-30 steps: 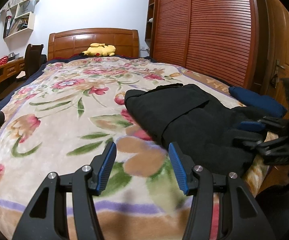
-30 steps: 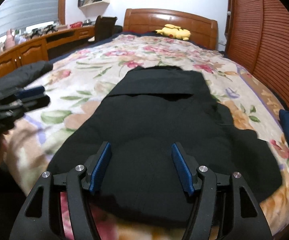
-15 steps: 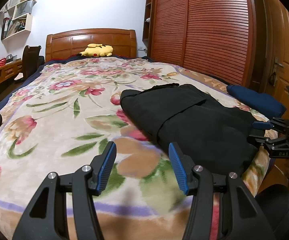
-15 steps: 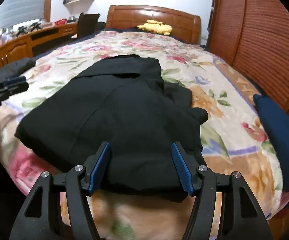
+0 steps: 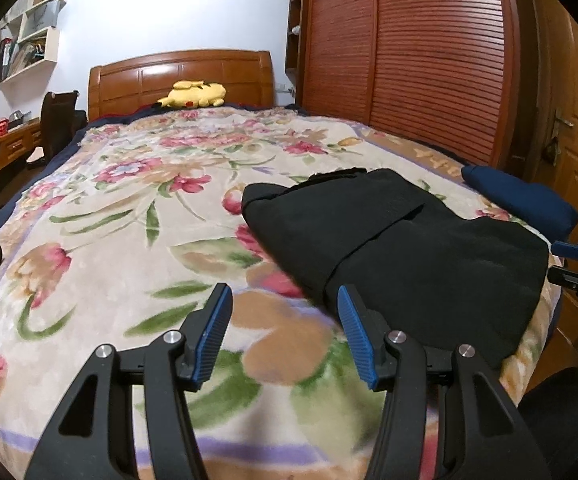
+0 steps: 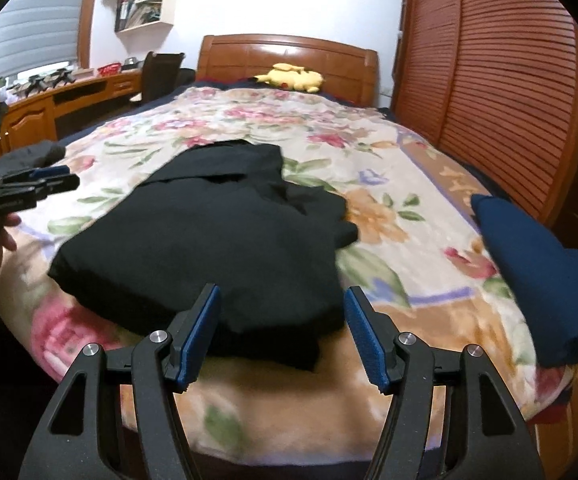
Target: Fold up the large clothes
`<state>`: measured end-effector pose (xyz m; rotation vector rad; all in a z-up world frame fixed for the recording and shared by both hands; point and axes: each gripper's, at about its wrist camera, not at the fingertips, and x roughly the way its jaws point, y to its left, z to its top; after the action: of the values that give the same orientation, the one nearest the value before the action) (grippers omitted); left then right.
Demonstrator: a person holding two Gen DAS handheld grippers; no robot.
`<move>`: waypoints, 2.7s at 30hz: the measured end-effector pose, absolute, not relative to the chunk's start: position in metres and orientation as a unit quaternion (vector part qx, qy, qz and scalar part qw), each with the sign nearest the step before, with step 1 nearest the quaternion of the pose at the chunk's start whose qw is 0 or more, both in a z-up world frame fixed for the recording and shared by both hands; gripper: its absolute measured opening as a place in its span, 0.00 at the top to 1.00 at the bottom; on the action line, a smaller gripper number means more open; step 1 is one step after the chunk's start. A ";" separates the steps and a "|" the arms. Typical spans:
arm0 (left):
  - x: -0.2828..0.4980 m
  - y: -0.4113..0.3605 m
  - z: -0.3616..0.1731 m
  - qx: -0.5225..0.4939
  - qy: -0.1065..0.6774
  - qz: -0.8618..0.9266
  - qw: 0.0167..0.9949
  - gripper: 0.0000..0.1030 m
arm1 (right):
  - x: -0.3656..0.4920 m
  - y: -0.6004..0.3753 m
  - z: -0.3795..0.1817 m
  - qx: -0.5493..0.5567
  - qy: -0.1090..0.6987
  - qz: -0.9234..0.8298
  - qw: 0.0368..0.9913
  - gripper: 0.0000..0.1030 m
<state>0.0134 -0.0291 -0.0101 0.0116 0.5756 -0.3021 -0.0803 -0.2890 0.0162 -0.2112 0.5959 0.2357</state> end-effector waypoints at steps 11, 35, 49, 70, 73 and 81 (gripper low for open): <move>0.081 -0.056 -0.003 0.022 0.307 -0.171 0.936 0.47 | -0.063 -0.310 -0.019 -0.071 0.333 0.119 0.933 0.37; 0.216 -0.079 -0.046 0.062 0.387 -0.105 0.914 0.15 | -0.043 -0.301 -0.037 -0.039 0.343 0.144 0.928 0.34; 0.241 -0.071 -0.057 0.036 0.409 -0.135 0.902 0.00 | -0.042 -0.293 -0.040 -0.031 0.346 0.133 0.928 0.33; 0.214 -0.077 -0.020 0.030 0.409 -0.161 0.898 0.87 | -0.042 -0.303 -0.036 0.045 0.355 0.196 0.913 0.75; 0.199 -0.077 -0.003 0.034 0.381 -0.147 0.912 0.88 | -0.048 -0.304 -0.027 0.043 0.337 0.199 0.919 0.78; 0.175 -0.091 0.033 0.068 0.342 -0.137 0.927 0.90 | -0.053 -0.312 -0.006 0.050 0.302 0.195 0.932 0.80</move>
<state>0.1751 -0.0913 0.0329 0.1403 0.7011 -0.2818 -0.0529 -0.3122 -0.0057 0.1028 0.6176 0.3998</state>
